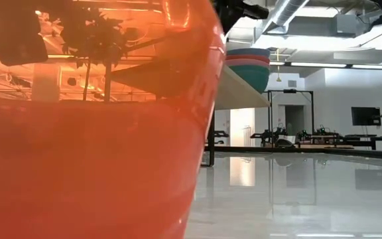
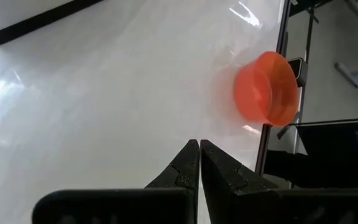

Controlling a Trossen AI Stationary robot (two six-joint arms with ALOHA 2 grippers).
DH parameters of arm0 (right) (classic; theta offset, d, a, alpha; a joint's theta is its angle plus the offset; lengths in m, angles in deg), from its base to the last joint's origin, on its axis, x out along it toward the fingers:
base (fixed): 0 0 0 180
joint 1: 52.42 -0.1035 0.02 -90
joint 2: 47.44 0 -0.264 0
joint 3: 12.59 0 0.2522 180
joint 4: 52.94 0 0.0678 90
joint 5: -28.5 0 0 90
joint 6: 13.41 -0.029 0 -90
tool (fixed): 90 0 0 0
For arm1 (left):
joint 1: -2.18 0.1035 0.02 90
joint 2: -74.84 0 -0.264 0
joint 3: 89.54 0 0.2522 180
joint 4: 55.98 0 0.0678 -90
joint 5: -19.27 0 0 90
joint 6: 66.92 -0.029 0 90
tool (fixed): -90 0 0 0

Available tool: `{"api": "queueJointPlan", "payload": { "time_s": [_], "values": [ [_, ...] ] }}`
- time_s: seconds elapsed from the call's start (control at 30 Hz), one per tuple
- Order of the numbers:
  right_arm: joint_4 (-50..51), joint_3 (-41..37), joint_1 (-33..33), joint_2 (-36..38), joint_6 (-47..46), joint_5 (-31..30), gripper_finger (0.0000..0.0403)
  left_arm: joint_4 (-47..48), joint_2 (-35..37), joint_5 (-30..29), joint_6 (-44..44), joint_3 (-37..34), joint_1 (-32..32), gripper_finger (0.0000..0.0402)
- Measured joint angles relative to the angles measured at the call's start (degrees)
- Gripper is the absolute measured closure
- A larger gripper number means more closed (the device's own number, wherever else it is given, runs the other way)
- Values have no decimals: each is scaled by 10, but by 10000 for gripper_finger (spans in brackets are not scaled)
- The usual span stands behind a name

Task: Place and stack bowls onto a shelf
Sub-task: Stack the purple bowl on the light green bowl, then stack the orange bowl into the purple bowl

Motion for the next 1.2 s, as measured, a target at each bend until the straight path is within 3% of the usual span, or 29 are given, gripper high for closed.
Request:
{"api": "queueJointPlan", "payload": {
  "time_s": [0.47,0.9,1.03,1.2],
  "values": [
    [-5,1,14,-41,32,64,378,4,0,-3,-15,0,0,401],
    [-16,0,14,-17,46,68,259,7,0,-3,-15,0,0,401],
    [-18,1,-26,25,43,67,251,7,0,-3,-15,0,0,401],
    [-20,1,-148,42,-6,67,250,7,0,-3,-15,0,0,401]
  ]
}}
